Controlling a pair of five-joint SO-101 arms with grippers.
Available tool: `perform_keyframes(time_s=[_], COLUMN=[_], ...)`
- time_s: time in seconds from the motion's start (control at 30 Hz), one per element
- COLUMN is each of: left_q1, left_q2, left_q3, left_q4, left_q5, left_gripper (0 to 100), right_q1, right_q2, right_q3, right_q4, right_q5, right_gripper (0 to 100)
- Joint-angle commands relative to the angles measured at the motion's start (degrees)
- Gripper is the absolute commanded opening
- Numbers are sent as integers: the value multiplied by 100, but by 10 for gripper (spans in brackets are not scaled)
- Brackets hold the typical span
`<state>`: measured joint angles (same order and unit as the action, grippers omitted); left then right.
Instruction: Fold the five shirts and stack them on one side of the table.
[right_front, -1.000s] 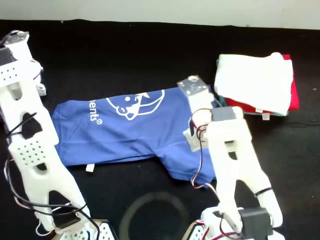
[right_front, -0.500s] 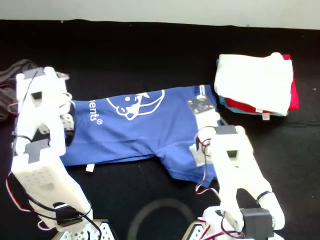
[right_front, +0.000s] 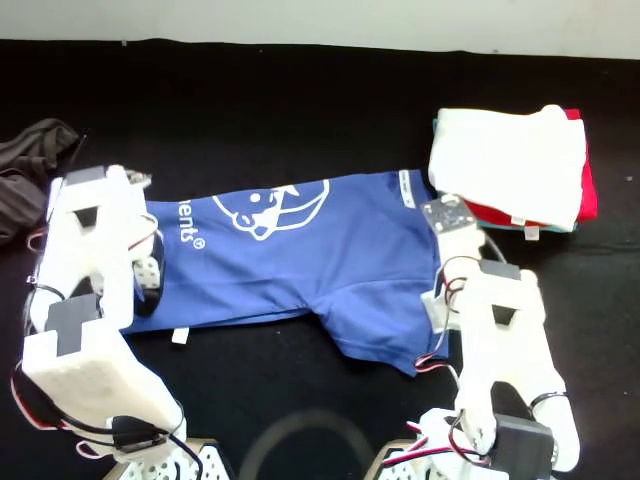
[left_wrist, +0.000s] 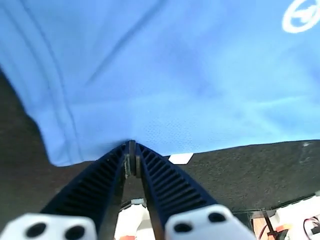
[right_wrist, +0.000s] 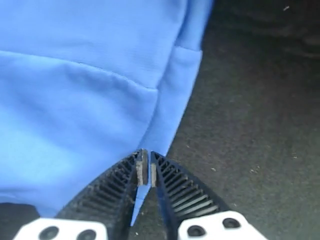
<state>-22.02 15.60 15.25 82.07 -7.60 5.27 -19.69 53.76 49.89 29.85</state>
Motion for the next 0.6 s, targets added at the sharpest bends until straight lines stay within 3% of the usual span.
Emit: perform_keyframes(time_s=[0.0, 0.13, 0.23, 0.37, 0.57], left_q1=[75, 84, 84, 84, 84], left_q2=[-330, -330, -330, -330, -338], left_q3=[242, 576, 813, 1086, 1095], left_q4=[-255, -800, -1240, -1767, -1811], left_q5=[-26, -18, -18, 9, 18], left_gripper=[10, 11, 11, 11, 12], right_q1=[-13, -312, -479, -505, -505], right_q2=[-189, -136, -127, -110, 655], right_q3=[-462, -831, -840, -840, -971], right_q4=[207, 620, 664, 400, 303], right_q5=[-62, -1037, -1143, -1143, -1134], right_gripper=[25, 87, 183, 167, 140])
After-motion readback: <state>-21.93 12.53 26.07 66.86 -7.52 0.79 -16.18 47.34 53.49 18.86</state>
